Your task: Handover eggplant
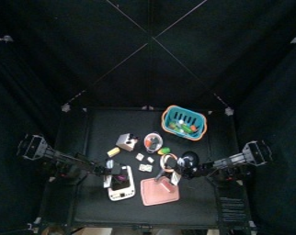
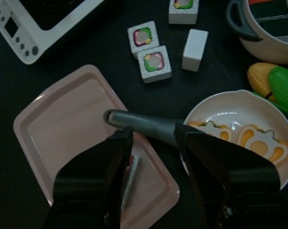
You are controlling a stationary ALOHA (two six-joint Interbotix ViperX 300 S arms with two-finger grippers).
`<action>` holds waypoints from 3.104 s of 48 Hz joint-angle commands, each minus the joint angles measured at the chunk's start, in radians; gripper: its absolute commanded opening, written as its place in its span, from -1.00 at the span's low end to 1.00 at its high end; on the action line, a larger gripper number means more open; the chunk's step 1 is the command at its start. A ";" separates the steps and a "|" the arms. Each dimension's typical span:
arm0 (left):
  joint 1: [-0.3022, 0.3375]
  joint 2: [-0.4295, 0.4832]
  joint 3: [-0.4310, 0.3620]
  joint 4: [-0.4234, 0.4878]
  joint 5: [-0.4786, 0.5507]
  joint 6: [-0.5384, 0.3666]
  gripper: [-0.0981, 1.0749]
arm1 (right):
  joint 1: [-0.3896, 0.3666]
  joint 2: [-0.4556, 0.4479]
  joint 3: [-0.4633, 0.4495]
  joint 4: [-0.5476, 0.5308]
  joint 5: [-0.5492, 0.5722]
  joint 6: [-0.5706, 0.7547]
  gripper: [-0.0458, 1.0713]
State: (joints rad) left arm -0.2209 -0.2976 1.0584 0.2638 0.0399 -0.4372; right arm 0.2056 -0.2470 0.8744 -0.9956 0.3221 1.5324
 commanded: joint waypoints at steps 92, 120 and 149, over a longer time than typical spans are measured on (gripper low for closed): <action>0.238 0.319 -0.342 0.061 -0.580 0.040 0.23 | -0.048 0.028 -0.163 -0.410 -0.095 -0.002 0.63; 0.238 0.321 -0.337 0.063 -0.577 0.040 0.28 | -0.064 0.023 -0.158 -0.402 -0.094 -0.003 0.20; 0.238 0.322 -0.334 0.063 -0.580 0.040 0.91 | -0.075 0.017 -0.137 -0.387 -0.084 -0.002 0.20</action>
State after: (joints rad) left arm 0.0184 0.0307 0.7378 0.3267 -0.5308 -0.3988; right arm 0.1365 -0.2071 0.7486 -1.3837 0.2347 1.5294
